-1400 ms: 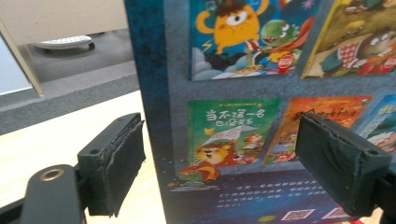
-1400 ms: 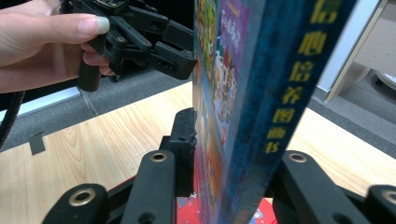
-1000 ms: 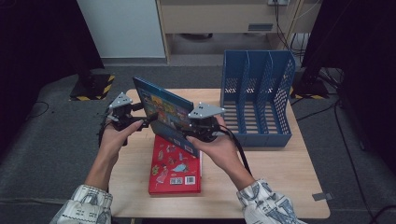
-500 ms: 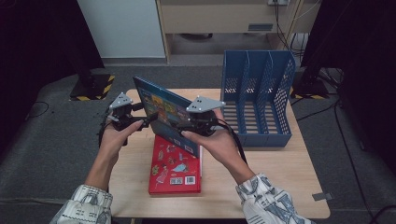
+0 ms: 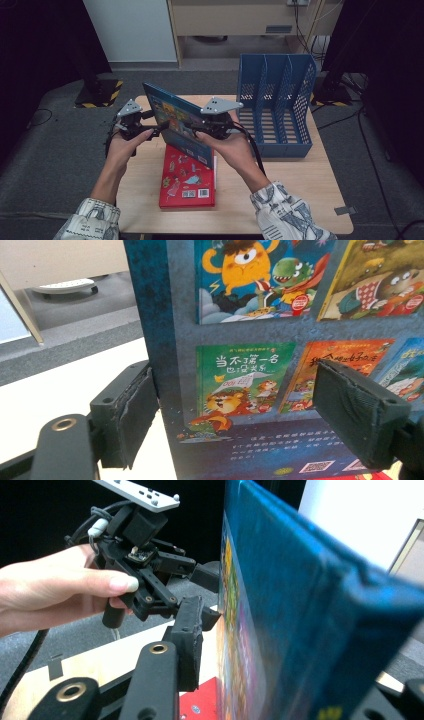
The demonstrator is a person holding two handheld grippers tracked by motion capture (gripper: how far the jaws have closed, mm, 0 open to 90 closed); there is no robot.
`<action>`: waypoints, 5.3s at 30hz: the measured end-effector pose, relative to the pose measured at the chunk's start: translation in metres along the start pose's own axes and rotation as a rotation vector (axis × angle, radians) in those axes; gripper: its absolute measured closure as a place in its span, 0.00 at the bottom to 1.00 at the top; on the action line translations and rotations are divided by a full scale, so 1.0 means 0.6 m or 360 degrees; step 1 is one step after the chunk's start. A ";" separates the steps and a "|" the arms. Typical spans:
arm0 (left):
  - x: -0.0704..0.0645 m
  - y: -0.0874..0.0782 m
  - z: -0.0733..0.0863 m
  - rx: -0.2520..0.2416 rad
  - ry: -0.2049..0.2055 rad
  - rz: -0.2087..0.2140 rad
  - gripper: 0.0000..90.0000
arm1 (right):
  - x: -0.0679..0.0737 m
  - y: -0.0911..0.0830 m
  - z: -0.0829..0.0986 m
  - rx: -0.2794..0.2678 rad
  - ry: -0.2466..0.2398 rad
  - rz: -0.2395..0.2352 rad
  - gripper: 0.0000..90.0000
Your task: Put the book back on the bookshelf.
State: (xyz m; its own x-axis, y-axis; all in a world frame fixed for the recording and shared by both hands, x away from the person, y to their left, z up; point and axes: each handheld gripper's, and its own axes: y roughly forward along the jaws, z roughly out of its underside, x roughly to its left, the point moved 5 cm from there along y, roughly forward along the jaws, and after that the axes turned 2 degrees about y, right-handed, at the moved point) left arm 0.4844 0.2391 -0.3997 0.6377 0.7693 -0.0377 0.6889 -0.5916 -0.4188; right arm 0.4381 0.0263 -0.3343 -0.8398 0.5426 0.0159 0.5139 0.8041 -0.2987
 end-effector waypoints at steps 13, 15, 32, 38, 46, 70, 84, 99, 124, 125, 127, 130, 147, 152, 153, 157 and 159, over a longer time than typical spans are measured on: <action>-0.004 0.004 -0.001 0.0000 0.0008 0.0000 0.20 | -0.010 0.007 -0.007 -0.0030 0.0031 -0.0005 0.80; -0.004 0.003 -0.001 0.0001 0.0009 0.0001 0.20 | -0.010 0.010 -0.009 -0.0029 0.0029 -0.0003 0.81; 0.014 -0.032 0.089 -0.0014 -0.0122 -0.0100 0.17 | -0.021 0.017 -0.014 -0.0063 0.0085 -0.0016 0.91; 0.030 -0.035 0.165 0.0118 -0.0159 -0.0208 0.16 | -0.029 0.019 -0.016 -0.0075 0.0131 -0.0001 0.91; 0.051 -0.016 0.241 0.0378 -0.0214 -0.0284 0.13 | -0.041 0.017 -0.025 -0.0099 0.0174 0.0017 0.91; 0.071 -0.017 0.305 0.0661 -0.0187 -0.0379 0.11 | -0.065 -0.012 -0.051 -0.0118 0.0229 0.0112 0.91; 0.073 -0.014 0.315 0.0649 -0.0186 -0.0425 0.04 | -0.082 -0.035 -0.072 -0.0153 0.0245 0.0185 0.91; 0.068 -0.012 0.320 0.0575 -0.0183 -0.0433 0.00 | -0.119 -0.095 -0.088 -0.0200 0.0268 0.0324 0.91; 0.068 -0.012 0.320 0.0575 -0.0183 -0.0434 0.00 | -0.170 -0.171 -0.095 -0.0249 0.0316 0.0473 0.91; 0.068 -0.012 0.320 0.0574 -0.0184 -0.0434 0.00 | -0.171 -0.174 -0.094 -0.0250 0.0320 0.0479 0.91; 0.068 -0.012 0.320 0.0574 -0.0183 -0.0434 0.00 | -0.174 -0.180 -0.094 -0.0251 0.0319 0.0489 0.91; 0.068 -0.012 0.320 0.0574 -0.0183 -0.0434 0.00 | -0.180 -0.189 -0.092 -0.0252 0.0320 0.0510 0.91; 0.068 -0.011 0.320 0.0579 -0.0178 -0.0431 0.00 | -0.205 -0.261 -0.089 -0.0247 0.0310 0.0616 0.91; 0.068 -0.011 0.320 0.0579 -0.0177 -0.0430 0.00 | -0.210 -0.280 -0.084 -0.0239 0.0311 0.0643 0.91; 0.068 -0.011 0.320 0.0579 -0.0177 -0.0430 0.00 | -0.212 -0.284 -0.083 -0.0235 0.0317 0.0653 0.91; 0.067 -0.010 0.319 0.0576 -0.0181 -0.0431 0.00 | -0.217 -0.292 -0.080 -0.0223 0.0316 0.0676 0.91; 0.067 -0.010 0.319 0.0575 -0.0181 -0.0430 0.00 | -0.220 -0.294 -0.078 -0.0216 0.0323 0.0683 0.91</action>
State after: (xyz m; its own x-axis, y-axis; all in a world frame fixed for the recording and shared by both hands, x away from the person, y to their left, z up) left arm 0.4399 0.3197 -0.5726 0.3964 0.9177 0.0253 0.6480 -0.2602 -0.7158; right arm 0.4665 -0.1756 -0.2390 -0.5033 0.8573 0.1079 0.8355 0.5147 -0.1924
